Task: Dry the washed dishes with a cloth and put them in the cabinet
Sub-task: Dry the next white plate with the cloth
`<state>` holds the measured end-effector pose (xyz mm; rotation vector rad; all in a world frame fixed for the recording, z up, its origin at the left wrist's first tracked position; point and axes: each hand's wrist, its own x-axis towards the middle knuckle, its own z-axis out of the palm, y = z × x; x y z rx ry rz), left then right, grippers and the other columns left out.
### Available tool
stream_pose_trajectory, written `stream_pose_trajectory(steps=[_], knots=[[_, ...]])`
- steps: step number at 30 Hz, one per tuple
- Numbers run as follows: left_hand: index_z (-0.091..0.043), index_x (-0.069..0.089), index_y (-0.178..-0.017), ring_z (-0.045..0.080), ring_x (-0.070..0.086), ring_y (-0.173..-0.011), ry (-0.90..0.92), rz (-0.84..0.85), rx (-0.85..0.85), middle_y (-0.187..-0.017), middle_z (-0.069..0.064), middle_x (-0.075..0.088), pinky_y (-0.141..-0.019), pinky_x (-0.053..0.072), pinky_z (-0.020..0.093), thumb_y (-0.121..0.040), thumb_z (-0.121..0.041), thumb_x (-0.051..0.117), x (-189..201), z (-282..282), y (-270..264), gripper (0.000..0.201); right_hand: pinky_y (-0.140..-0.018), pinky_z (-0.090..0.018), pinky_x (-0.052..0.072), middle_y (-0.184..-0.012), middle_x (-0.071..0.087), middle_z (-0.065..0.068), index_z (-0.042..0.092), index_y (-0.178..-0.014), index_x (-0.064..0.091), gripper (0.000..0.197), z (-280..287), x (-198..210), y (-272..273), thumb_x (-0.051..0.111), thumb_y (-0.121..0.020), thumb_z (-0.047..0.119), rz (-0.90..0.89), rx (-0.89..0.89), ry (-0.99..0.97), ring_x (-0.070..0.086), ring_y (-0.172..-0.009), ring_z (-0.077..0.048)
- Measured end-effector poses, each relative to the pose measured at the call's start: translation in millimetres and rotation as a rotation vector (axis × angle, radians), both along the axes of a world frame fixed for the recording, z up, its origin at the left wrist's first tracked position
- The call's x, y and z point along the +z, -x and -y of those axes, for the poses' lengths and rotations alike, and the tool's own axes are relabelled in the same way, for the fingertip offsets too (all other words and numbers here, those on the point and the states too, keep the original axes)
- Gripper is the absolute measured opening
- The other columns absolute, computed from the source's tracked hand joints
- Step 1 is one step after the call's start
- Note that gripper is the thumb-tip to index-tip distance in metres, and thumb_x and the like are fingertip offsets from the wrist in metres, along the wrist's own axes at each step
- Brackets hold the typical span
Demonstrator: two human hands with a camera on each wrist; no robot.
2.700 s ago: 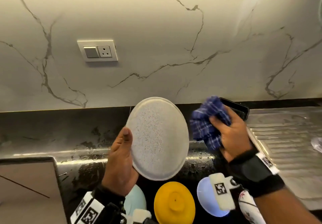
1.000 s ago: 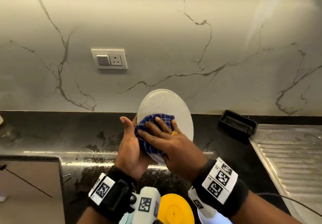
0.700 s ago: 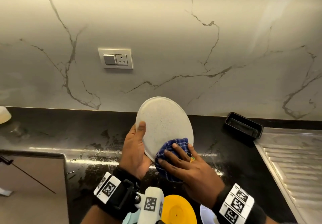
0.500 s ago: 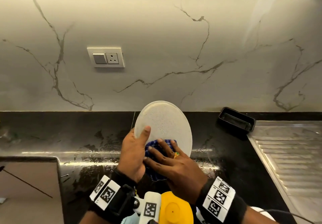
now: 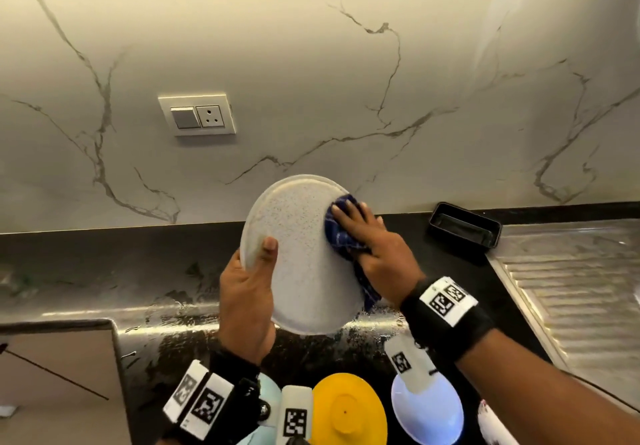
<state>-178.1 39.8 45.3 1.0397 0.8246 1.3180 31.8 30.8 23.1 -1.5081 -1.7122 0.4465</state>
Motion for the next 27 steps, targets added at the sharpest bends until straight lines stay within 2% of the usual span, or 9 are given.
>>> stream_pose_trajectory(steps=[4,8,11,14,16,19,23,25,27], knots=[[-0.009,0.062,-0.124,0.032,0.071,-0.109,-0.014,0.086,0.044,-0.117,0.013,0.073,-0.088,0.06,0.044,-0.093,-0.03,0.057,9,-1,-7,0.038,-0.124,-0.051,-0.003,-0.161,0.018,0.012,0.035,-0.153,0.02,0.068,14,21,47,0.038,-0.091,0.013,0.292,0.176,-0.154,0.003,-0.154,-0.017],[-0.008,0.057,-0.132,0.037,0.067,-0.115,-0.031,0.157,0.097,-0.126,0.015,0.069,-0.098,0.051,0.06,-0.099,-0.031,0.052,17,-8,4,0.041,-0.123,-0.052,0.012,-0.162,0.024,0.009,0.036,-0.155,0.018,0.076,42,-5,49,0.051,-0.089,0.02,0.623,0.208,-0.338,0.014,-0.153,-0.02],[-0.012,0.061,-0.124,0.025,0.069,-0.114,-0.067,0.09,0.107,-0.119,0.004,0.073,-0.095,0.056,0.054,-0.093,-0.034,0.054,18,-6,9,0.039,-0.122,-0.053,0.014,-0.162,0.016,0.015,0.046,-0.154,0.014,0.096,34,-19,16,0.064,-0.083,0.008,0.451,0.138,-0.235,0.009,-0.153,-0.016],[-0.014,0.063,-0.117,0.016,0.071,-0.106,-0.107,-0.016,0.093,-0.109,-0.003,0.075,-0.092,0.06,0.043,-0.09,-0.035,0.056,12,0,5,0.035,-0.125,-0.046,0.01,-0.16,0.019,0.02,0.047,-0.15,0.025,0.08,11,-12,-1,0.055,-0.091,0.003,0.045,0.011,-0.092,0.007,-0.152,-0.008],[-0.018,0.065,-0.115,0.014,0.071,-0.104,-0.137,-0.089,0.06,-0.107,-0.006,0.076,-0.087,0.061,0.035,-0.09,-0.034,0.057,7,4,3,0.031,-0.124,-0.042,0.017,-0.159,0.028,0.015,0.042,-0.149,0.035,0.068,-3,3,-7,0.059,-0.096,0.007,-0.138,-0.079,-0.058,0.013,-0.151,-0.008],[-0.026,0.066,-0.114,0.016,0.071,-0.103,-0.193,-0.194,0.025,-0.107,-0.007,0.075,-0.085,0.06,0.034,-0.089,-0.035,0.06,9,5,5,0.028,-0.124,-0.038,0.02,-0.159,0.032,0.01,0.035,-0.15,0.04,0.062,-12,32,5,0.062,-0.096,0.012,-0.127,-0.065,-0.124,0.018,-0.15,-0.008],[-0.024,0.067,-0.121,0.017,0.071,-0.105,-0.296,-0.314,-0.032,-0.111,-0.003,0.075,-0.09,0.058,0.039,-0.093,-0.029,0.061,16,4,11,0.03,-0.125,-0.041,0.005,-0.162,0.026,0.004,0.028,-0.153,0.033,0.063,-5,56,49,0.055,-0.097,0.01,0.143,0.129,-0.246,0.006,-0.153,-0.02],[-0.025,0.066,-0.123,0.015,0.071,-0.105,-0.334,-0.347,-0.025,-0.111,-0.004,0.075,-0.09,0.057,0.036,-0.094,-0.027,0.061,18,4,14,0.03,-0.125,-0.042,0.007,-0.162,0.026,0.004,0.027,-0.153,0.032,0.062,-4,58,51,0.053,-0.098,0.01,0.219,0.177,-0.303,0.007,-0.153,-0.021],[-0.026,0.068,-0.118,0.015,0.072,-0.099,-0.344,-0.365,0.004,-0.106,-0.005,0.076,-0.085,0.06,0.041,-0.093,-0.03,0.061,17,5,15,0.026,-0.125,-0.041,0.014,-0.161,0.027,0.008,0.03,-0.153,0.032,0.064,-8,54,37,0.054,-0.097,0.008,0.14,0.138,-0.311,0.013,-0.152,-0.016]])
